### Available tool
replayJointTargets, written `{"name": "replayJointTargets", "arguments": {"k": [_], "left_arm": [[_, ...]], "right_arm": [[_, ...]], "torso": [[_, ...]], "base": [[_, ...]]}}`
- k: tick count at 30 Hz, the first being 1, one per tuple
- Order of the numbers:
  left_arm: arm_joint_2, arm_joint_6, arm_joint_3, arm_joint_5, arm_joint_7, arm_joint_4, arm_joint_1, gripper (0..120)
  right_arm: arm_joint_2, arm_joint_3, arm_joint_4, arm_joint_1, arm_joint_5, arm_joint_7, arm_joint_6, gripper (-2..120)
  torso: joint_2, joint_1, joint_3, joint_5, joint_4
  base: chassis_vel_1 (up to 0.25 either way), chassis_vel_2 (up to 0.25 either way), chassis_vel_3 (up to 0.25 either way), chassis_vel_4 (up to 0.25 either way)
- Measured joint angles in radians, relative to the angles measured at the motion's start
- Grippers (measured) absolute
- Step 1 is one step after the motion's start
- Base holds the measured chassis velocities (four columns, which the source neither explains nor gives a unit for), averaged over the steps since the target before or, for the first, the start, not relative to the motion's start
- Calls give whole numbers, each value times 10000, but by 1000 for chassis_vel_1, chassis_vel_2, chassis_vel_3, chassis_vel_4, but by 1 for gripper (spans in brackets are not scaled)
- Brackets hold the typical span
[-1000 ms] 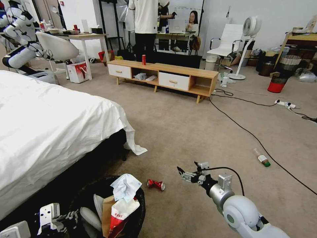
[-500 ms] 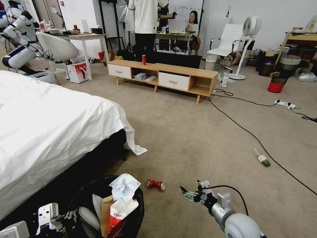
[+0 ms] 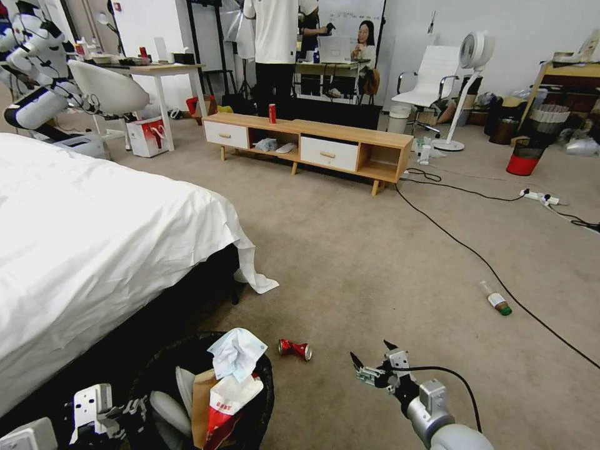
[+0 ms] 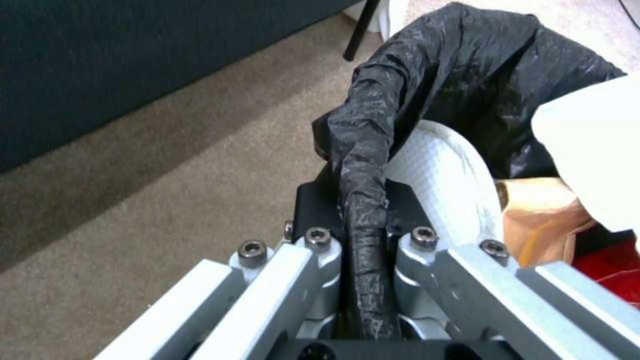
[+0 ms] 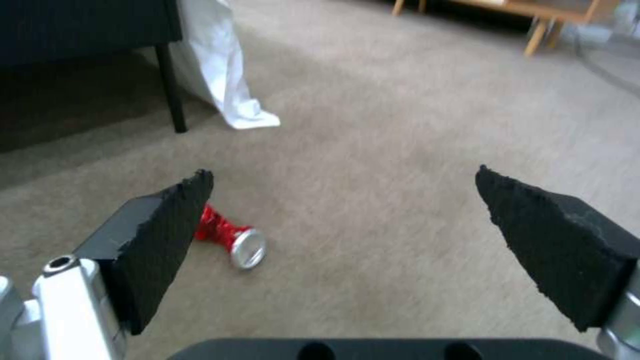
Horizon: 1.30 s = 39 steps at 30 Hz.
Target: Pick up the trash bin and place the garbage on the floor into it.
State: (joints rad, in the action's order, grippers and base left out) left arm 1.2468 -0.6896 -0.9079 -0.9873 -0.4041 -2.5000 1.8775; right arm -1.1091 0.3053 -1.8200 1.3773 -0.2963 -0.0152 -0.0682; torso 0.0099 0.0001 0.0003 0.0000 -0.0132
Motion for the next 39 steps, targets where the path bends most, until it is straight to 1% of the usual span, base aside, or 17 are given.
{"name": "replayJointTargets", "arguments": {"k": [3, 5, 10, 13, 14, 15, 18, 20, 26, 28, 31, 39], "left_arm": [[-1, 1, 2, 0, 0, 0, -4, 4], [10, 4, 33, 10, 0, 0, -13, 4], [24, 10, 52, 27, 0, 0, -20, 4], [17, 17, 54, 30, 0, 0, -44, 4], [17, 17, 54, 30, 0, 0, -44, 4], [14, 19, 54, 30, -1, 0, -49, 4], [11, 19, 54, 30, -1, 0, -51, 4], [6, 20, 57, 30, -1, 0, -54, 4], [10, 22, 61, 28, 1, 0, -76, 4], [9, 25, 67, 28, 2, 0, -106, 4], [0, 25, 84, 28, 2, 0, -122, 4], [-6, 28, 123, 33, 4, 0, -133, 4]], "right_arm": [[-86, 137, -29, 91, 202, -64, 130, 100], [-314, 466, -107, 351, 523, -157, 444, 100], [-498, 709, -255, 644, 717, -170, 743, 100], [-765, 938, -319, 954, 1216, -207, 1237, 100], [-765, 938, -319, 954, 1216, -207, 1237, 100], [-920, 1097, -337, 1108, 1377, -297, 1514, 100], [-1071, 1268, -362, 1261, 1461, -386, 1708, 100], [-1302, 1621, -441, 1573, 1607, -557, 2006, 100], [-1544, 1976, -623, 2017, 1866, -720, 2233, 100], [-1689, 2232, -726, 2424, 2100, -914, 2518, 100], [-1735, 2404, -760, 2676, 2235, -1051, 2711, 100], [-1838, 2499, -755, 2819, 2277, -1196, 2853, 100]], "torso": [[-1, 0, 0, -1, 0], [0, 0, 0, 0, -1], [0, 0, 0, 0, -1], [0, 0, 0, 0, -1], [0, 0, 0, 0, -1], [0, 0, 0, 0, -1], [0, 0, 0, 0, 0], [0, 0, 0, 0, -1], [0, 0, 0, 0, -1], [0, 0, 0, 0, -1], [0, 0, 0, -1, -2], [0, 0, 0, 0, 0]], "base": [[0, 0, 0, 0], [0, 0, 0, 0], [0, 0, 0, 0], [0, 0, 0, 0], [0, 0, 0, 0], [0, 0, 0, 0], [0, 0, 0, 0], [0, 0, 0, 0], [0, 0, 0, 0], [0, 0, 0, 0], [0, 0, 0, 0], [0, 0, 0, 0]]}}
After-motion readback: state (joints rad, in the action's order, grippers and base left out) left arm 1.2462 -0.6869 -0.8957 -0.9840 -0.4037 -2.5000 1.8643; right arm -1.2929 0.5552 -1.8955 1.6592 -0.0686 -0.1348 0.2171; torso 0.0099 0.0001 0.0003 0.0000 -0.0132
